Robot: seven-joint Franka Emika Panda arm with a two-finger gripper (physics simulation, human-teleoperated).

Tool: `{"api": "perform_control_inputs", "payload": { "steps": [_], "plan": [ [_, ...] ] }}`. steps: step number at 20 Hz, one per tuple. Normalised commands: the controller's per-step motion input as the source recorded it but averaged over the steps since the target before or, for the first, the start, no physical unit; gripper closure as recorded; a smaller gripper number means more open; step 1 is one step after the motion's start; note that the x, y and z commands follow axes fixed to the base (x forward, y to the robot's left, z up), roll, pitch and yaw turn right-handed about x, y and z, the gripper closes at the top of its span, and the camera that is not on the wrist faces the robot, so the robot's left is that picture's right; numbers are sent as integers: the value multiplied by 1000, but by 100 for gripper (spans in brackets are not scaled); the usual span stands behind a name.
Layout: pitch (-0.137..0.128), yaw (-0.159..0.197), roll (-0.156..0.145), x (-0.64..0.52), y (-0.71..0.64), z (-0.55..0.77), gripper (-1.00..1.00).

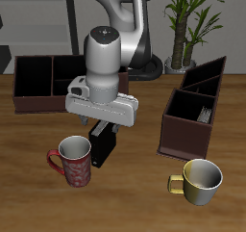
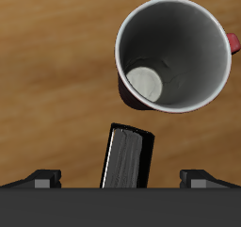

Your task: Place the yellow book into the left desk caddy's right compartment and place the black book into the left desk caddy's back compartment

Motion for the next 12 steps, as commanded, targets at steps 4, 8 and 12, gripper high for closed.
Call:
{"api": "perform_control_inputs", "payload": {
  "steps": [4,8,12],
  "plan": [
    [8,-32,-5,14,-26,-117,-100],
    [11,-7,-17,46,-21,-96,-100],
    [27,4,-18,62,-27,-156,100]
  ]
}}
